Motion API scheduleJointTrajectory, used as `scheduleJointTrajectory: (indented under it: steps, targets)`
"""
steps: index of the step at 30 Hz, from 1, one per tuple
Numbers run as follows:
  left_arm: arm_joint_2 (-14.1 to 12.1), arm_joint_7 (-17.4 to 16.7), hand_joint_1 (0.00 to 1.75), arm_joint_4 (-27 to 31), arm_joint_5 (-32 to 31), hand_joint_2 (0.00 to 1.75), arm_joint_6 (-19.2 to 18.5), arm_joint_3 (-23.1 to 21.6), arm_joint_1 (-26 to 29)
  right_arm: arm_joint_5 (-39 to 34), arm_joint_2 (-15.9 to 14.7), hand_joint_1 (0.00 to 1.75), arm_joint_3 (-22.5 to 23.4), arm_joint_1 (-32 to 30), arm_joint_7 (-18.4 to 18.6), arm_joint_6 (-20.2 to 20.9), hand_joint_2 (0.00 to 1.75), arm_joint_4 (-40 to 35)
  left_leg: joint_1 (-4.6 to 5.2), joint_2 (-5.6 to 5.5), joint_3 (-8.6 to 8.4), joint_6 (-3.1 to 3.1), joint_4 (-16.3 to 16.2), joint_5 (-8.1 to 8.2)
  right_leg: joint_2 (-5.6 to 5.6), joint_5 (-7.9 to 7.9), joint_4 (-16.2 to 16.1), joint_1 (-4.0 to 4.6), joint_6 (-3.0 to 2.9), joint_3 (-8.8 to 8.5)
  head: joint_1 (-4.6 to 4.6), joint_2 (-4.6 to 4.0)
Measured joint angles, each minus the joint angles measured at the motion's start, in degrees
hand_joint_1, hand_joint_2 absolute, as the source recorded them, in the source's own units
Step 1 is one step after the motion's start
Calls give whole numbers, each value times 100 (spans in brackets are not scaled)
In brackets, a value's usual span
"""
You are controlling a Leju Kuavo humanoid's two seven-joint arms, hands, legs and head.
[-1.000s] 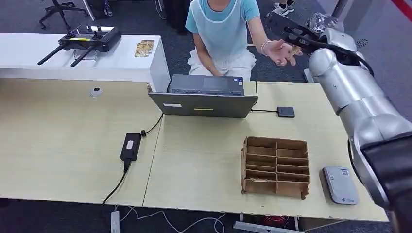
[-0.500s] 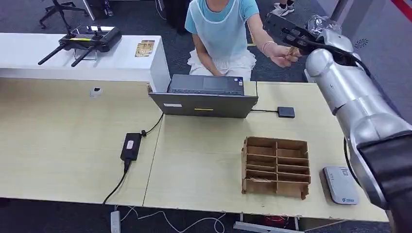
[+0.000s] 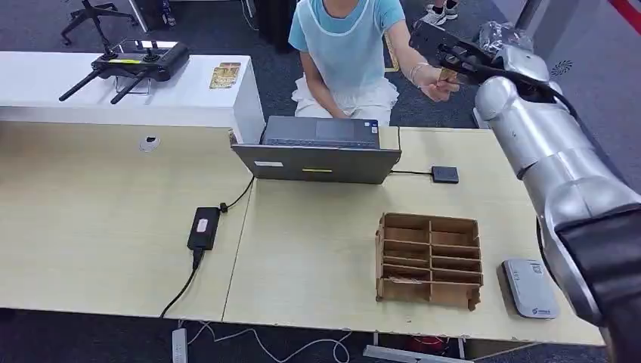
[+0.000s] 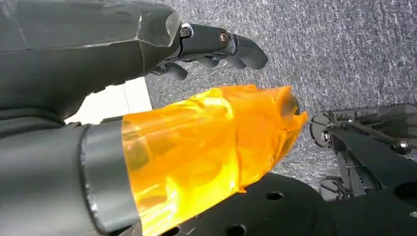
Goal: Pass the card to the sensor for recognition and then transmit it.
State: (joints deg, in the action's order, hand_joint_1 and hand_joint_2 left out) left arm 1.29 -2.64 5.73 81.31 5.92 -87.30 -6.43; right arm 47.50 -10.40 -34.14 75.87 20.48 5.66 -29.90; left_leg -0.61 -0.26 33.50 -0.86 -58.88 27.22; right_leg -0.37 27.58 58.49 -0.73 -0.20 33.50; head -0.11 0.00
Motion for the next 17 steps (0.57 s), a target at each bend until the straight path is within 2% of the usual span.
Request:
scheduleJointTrajectory:
  steps: [3,7,12,17]
  targets:
    - [0,35,0,0,6,0,0,0,15,348,-67,0,-15,-1,-105,-267,175,-157,1,0,0,0,-2,0,1,0,-1,-1,0,4,0,0]
    - [11,70,0,0,52,0,0,0,36,900,-424,0,-35,-72,-183,-776,175,-657,0,-14,5,1,-2,1,-13,1,-6,0,1,0,2,2]
    - [24,98,0,0,66,0,2,0,38,1055,-794,0,-4,-379,-251,-1060,175,-1174,2,-8,4,4,-3,3,-7,0,-8,-2,1,1,2,0]
    - [35,98,0,0,66,0,7,0,38,1084,-995,0,28,-571,-256,-1093,175,-1462,2,-2,0,4,-3,3,-1,-1,-6,-1,1,3,0,2]
